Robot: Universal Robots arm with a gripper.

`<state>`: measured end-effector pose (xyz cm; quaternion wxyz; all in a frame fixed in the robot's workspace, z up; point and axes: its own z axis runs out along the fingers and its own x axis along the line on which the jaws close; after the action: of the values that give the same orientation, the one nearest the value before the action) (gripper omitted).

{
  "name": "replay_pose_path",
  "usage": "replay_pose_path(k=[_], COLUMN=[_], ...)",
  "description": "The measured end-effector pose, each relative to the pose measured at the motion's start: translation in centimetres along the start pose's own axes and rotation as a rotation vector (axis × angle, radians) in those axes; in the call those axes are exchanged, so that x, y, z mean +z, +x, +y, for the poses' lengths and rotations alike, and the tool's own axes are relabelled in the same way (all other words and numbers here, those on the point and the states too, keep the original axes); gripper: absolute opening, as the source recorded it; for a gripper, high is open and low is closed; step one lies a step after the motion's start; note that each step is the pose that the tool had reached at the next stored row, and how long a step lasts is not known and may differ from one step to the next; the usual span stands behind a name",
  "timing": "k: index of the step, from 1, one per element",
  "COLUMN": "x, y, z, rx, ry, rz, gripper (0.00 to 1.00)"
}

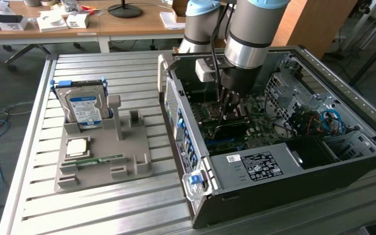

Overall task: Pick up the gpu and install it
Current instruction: 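Press down on the gpu until it lock into place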

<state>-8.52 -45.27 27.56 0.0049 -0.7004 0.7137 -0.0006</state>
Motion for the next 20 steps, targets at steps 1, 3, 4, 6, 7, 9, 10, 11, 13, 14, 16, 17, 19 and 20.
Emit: replay_pose_path(k=[1,3,4,6,7,9,10,11,13,14,16,17,19,20], x=[0.05,0.07,0.07,0.13,0.16,0.21,0.31,0.41,0.44,0.46,0.51,0.53,0.54,0.54], y=[-0.03,-0.05,-0.05,-0.15,-0.17,-0.17,-0.17,-0.18,-0.17,-0.17,-0.18,-0.19,-0.19,-0.19], z=[0.01,0.01,0.02,0.05,0.05,0.07,0.09,0.11,0.11,0.12,0.13,0.13,0.12,0.12], rx=[0.000,0.000,0.000,0.000,0.000,0.000,0.000,0.000,0.000,0.000,0.000,0.000,0.000,0.000], ry=[0.0001,0.0000,0.0000,0.0003,0.0004,0.0003,0.0002,0.0003,0.0002,0.0001,0.0003,0.0003,0.0003,0.0002], rz=[-0.0004,-0.0005,-0.0003,-0.0011,-0.0013,-0.0012,-0.0011,-0.0012,-0.0009,-0.0016,-0.0056,-0.0077,-0.0091,-0.0096], gripper=[0.11,0.11,0.11,0.11,0.11,0.11,0.11,0.11,0.11,0.11,0.11,0.11,0.11,0.11])
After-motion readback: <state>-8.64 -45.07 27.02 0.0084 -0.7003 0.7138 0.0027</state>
